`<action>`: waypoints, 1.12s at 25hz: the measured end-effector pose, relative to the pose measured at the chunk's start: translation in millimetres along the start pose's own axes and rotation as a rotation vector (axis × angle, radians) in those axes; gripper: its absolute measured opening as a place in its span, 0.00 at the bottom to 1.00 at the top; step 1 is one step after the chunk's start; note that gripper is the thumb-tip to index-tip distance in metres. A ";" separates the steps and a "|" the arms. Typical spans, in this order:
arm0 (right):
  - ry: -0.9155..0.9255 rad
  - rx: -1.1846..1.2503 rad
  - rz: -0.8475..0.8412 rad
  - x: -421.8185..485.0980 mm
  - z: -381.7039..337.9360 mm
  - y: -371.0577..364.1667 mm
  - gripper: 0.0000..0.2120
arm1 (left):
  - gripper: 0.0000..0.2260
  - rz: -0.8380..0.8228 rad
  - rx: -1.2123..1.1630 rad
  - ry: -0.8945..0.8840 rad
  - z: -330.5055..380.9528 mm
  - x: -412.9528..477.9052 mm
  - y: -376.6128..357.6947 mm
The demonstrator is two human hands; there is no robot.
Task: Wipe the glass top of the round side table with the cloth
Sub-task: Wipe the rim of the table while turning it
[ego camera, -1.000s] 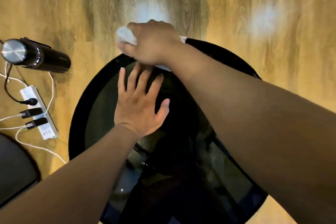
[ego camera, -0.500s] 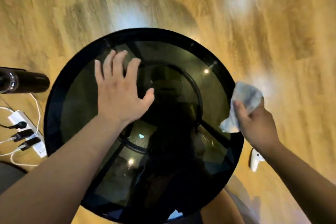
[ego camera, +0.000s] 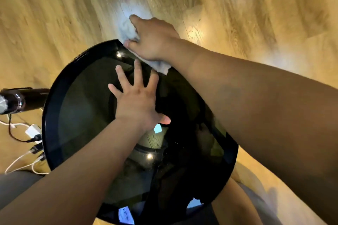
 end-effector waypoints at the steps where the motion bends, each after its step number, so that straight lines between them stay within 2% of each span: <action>1: -0.034 0.061 0.002 -5.2 7.5 1.2 0.27 | 0.58 -0.008 0.009 0.006 1.0 -0.4 0.9; 4: -0.323 0.280 0.045 -74.2 67.8 -12.5 0.25 | 0.59 -0.043 0.076 0.028 4.9 -2.2 1.6; 7: -0.730 0.510 0.044 -220.1 111.5 -61.9 0.24 | 0.60 -0.087 0.105 0.053 7.9 -1.2 0.9; 9: -0.909 0.632 0.009 -326.7 89.3 -104.2 0.27 | 0.60 -0.104 0.117 0.077 6.9 -0.1 0.9; 11: -1.014 0.678 -0.062 -395.3 48.5 -139.1 0.30 | 0.60 -0.110 0.105 0.087 8.9 0.1 0.9; 13: -1.030 0.683 -0.089 -403.5 35.3 -147.2 0.26 | 0.60 -0.116 0.094 0.106 11.3 1.0 -0.1; 15: -1.034 0.630 -0.039 -361.6 66.8 -132.8 0.19 | 0.60 -0.122 0.098 0.129 9.5 1.4 -0.8; 16: -1.008 0.647 0.003 -327.7 86.0 -118.5 0.19 | 0.60 -0.121 0.095 0.131 8.3 1.6 -0.7; 18: -0.803 0.529 0.074 -242.1 115.7 -69.1 0.23 | 0.59 -0.114 0.078 0.127 9.1 2.5 -1.2; 20: -0.491 0.361 0.088 -165.9 106.4 -32.9 0.24 | 0.60 -0.107 0.090 0.136 9.9 2.8 -1.3; 22: -0.368 0.317 0.147 -138.5 99.5 -23.0 0.23 | 0.61 -0.099 0.111 0.147 10.3 4.1 -0.5; 23: -0.396 0.342 0.176 -146.2 99.9 -27.5 0.22 | 0.61 -0.098 0.108 0.144 10.3 3.3 0.1; 24: -0.499 0.395 0.198 -168.6 104.5 -36.9 0.21 | 0.60 -0.096 0.098 0.125 10.6 2.8 0.0; 26: -0.805 0.547 0.231 -251.4 104.3 -73.9 0.22 | 0.60 -0.086 0.073 0.080 8.5 0.6 -1.7; 28: -0.991 0.597 0.204 -339.2 74.9 -98.1 0.28 | 0.61 -0.062 0.054 0.054 5.2 -1.8 -2.8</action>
Point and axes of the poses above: each hand's wrist, its own x-axis towards the middle knuckle, its own y-axis out of the back of the hand, z = x × y, the point moved 7 cm from there along x, towards the middle knuckle, and after that the axes turned 13 degrees about -x, right-handed, at the moved point
